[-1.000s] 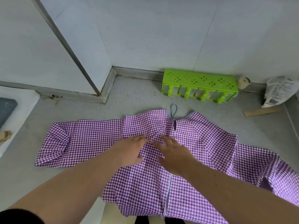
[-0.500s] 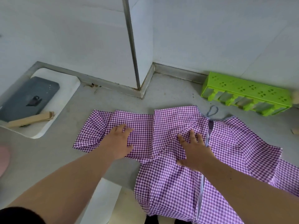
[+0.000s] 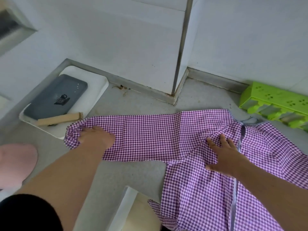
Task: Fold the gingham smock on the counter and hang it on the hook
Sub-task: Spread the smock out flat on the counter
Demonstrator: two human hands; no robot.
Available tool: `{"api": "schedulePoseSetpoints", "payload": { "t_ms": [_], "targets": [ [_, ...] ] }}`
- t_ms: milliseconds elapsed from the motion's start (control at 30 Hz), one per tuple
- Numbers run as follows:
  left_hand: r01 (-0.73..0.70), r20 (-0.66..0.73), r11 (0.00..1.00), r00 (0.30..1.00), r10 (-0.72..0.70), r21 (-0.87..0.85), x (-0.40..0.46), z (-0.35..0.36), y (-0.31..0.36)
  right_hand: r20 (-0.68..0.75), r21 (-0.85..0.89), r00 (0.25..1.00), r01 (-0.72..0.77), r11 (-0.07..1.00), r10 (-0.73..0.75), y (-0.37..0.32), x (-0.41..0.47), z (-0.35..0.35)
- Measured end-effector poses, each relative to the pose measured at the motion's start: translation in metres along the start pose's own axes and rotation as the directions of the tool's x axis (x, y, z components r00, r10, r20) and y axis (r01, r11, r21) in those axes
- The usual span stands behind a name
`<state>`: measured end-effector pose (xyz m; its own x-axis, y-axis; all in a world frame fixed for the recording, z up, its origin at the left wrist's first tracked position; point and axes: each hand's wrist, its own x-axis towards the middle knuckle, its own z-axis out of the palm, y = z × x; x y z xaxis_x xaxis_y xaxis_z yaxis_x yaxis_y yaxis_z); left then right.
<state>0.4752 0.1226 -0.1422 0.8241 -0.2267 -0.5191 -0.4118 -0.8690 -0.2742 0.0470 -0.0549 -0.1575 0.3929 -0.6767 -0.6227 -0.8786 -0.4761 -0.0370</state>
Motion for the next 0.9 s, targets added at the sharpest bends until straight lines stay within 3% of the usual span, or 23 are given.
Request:
{"api": "schedulePoseSetpoints", "payload": {
  "t_ms": [67, 167, 233, 300, 367, 400, 467, 533, 633, 700, 800, 900],
  "targets": [
    [-0.047, -0.121, 0.993, 0.991, 0.060, 0.109, 0.002, -0.005, -0.008, -0.001, -0.005, 1.000, -0.008, 1.000, 0.008, 0.001, 0.000, 0.001],
    [-0.405, -0.231, 0.897, 0.869, 0.437, 0.175, -0.028, -0.002, 0.016, -0.004, -0.010, 1.000, -0.001, 1.000, 0.001, 0.000, 0.001, 0.001],
    [-0.655, -0.213, 0.745, 0.716, 0.665, 0.127, -0.062, 0.005, 0.050, -0.016, -0.013, 1.000, 0.015, 1.000, -0.016, -0.002, 0.000, 0.000],
    [-0.852, -0.151, 0.506, 0.486, 0.861, 0.138, -0.105, 0.017, 0.091, -0.021, -0.009, 1.000, 0.019, 1.000, -0.019, 0.000, -0.001, -0.001],
    [-0.931, -0.041, 0.302, 0.300, 0.953, 0.206, -0.137, 0.034, 0.119, -0.028, 0.007, 0.998, 0.052, 0.999, -0.052, -0.001, -0.004, -0.003],
    [-0.937, 0.027, 0.256, 0.270, 0.963, 0.239, -0.148, 0.043, 0.132, -0.045, 0.041, 0.997, 0.063, 0.997, -0.061, 0.004, -0.008, -0.004],
    [-0.914, 0.114, 0.286, 0.329, 0.937, 0.287, -0.151, 0.057, 0.142, -0.093, 0.132, 0.993, 0.084, 0.988, -0.072, 0.009, -0.016, -0.005],
    [-0.879, 0.139, 0.314, 0.383, 0.913, 0.360, -0.154, 0.063, 0.151, -0.161, 0.199, 0.987, 0.024, 0.980, 0.008, 0.028, -0.032, -0.002],
    [-0.818, 0.156, 0.362, 0.470, 0.869, 0.447, -0.153, 0.055, 0.155, -0.239, 0.243, 0.942, -0.175, 0.954, 0.234, 0.057, -0.054, 0.012],
    [-0.770, 0.167, 0.346, 0.499, 0.850, 0.537, -0.161, 0.048, 0.165, -0.218, 0.291, 0.894, -0.323, 0.901, 0.391, 0.082, -0.070, 0.025],
    [-0.752, 0.119, 0.288, 0.436, 0.892, 0.593, -0.182, 0.045, 0.187, -0.101, 0.360, 0.904, -0.356, 0.862, 0.415, 0.109, -0.085, 0.042],
    [-0.853, 0.144, 0.145, 0.248, 0.958, 0.501, -0.218, 0.053, 0.218, -0.075, 0.377, 0.943, -0.274, 0.885, 0.324, 0.124, -0.089, 0.048]
  ]
}}
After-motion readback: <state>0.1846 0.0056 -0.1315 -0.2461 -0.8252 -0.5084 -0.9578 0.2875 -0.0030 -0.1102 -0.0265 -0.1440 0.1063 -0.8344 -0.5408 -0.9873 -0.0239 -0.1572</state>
